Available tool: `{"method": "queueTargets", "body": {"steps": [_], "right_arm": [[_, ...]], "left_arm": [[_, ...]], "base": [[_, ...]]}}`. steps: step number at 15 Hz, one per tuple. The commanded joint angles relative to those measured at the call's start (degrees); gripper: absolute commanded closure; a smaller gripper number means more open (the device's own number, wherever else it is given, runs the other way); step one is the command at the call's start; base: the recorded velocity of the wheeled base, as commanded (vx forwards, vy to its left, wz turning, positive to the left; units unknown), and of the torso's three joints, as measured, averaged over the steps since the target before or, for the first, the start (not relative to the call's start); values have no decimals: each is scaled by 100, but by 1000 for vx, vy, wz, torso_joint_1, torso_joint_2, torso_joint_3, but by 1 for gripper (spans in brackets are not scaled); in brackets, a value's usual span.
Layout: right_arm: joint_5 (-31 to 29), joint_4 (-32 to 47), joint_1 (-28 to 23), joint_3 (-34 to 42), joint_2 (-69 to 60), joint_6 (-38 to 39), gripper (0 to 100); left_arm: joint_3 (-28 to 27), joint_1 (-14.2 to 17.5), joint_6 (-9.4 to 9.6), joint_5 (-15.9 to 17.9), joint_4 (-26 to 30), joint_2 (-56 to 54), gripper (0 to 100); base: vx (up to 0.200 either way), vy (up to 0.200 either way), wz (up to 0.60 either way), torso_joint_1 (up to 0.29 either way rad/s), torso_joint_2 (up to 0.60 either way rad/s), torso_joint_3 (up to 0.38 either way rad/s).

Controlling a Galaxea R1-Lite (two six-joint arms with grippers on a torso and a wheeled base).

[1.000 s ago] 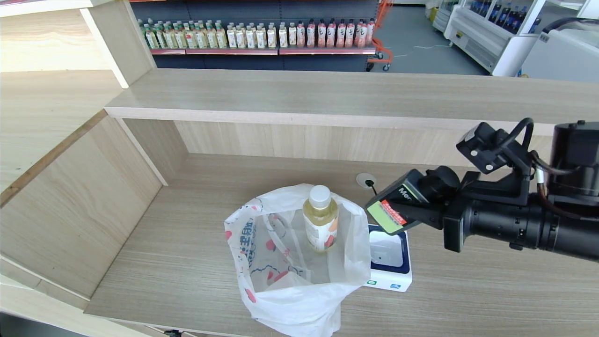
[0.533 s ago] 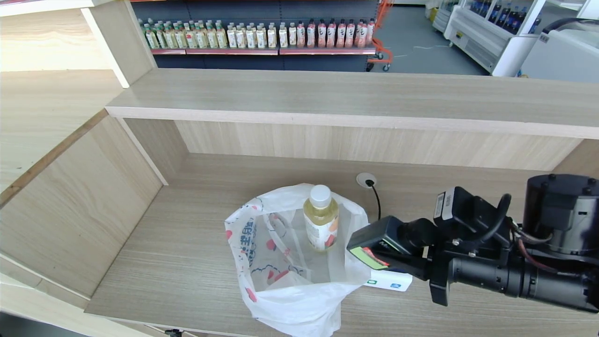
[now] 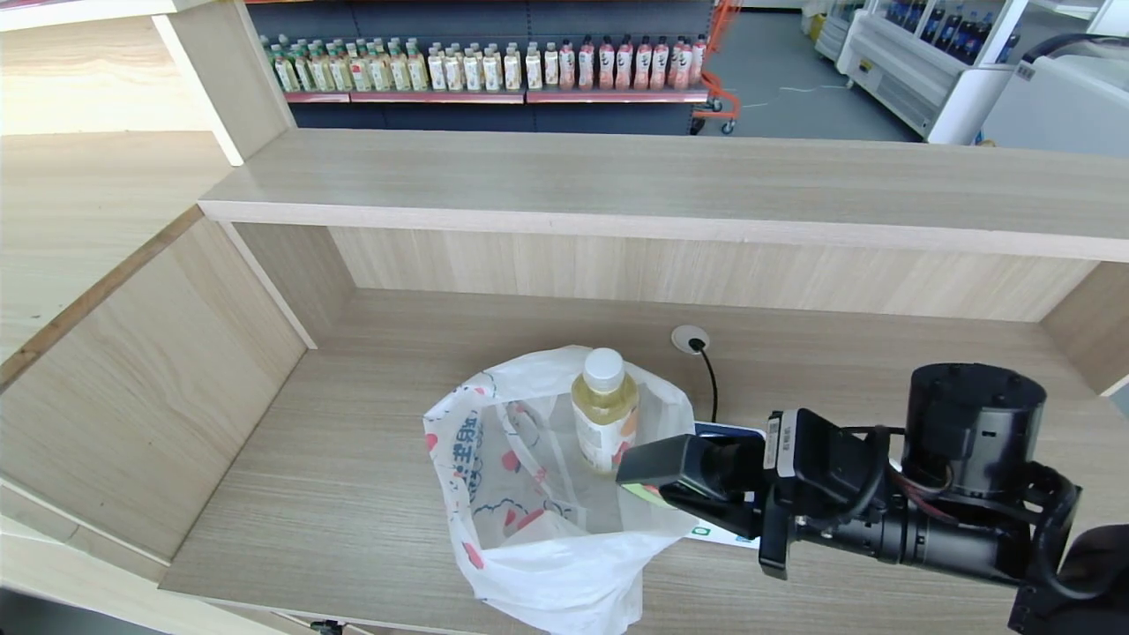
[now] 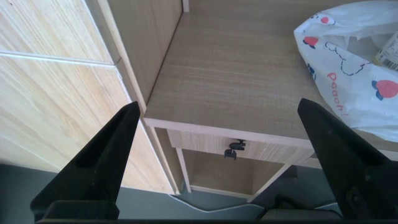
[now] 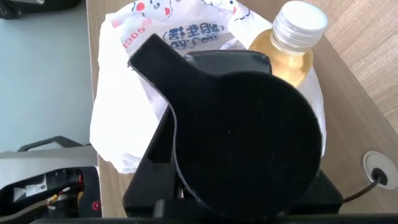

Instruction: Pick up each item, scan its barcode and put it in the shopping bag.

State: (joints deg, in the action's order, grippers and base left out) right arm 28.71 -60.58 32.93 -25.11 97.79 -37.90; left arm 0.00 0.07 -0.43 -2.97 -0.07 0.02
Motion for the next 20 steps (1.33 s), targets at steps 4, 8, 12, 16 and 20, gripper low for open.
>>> {"method": "queueTargets", "body": {"steps": [4, 8, 12, 16, 20], "right_arm": [[196, -2529, 3, 710, 1567, -200, 100], [196, -2028, 3, 710, 1356, -191, 100], [205, -2028, -6, 674, 1356, -165, 100], [196, -2028, -6, 648, 1339, -68, 100], [196, -2108, -23, 578, 1383, -60, 100]], "left_arm": [[0, 1, -1, -1, -1, -2, 0], [0, 1, -1, -1, -1, -2, 0], [0, 1, -1, -1, -1, -2, 0], [0, 1, -1, -1, -1, -2, 0], [0, 1, -1, -1, -1, -2, 0]], "base": [[0, 0, 0, 0, 0, 0], [0, 0, 0, 0, 0, 0], [0, 0, 0, 0, 0, 0], [0, 0, 0, 0, 0, 0], [0, 0, 0, 0, 0, 0]]}}
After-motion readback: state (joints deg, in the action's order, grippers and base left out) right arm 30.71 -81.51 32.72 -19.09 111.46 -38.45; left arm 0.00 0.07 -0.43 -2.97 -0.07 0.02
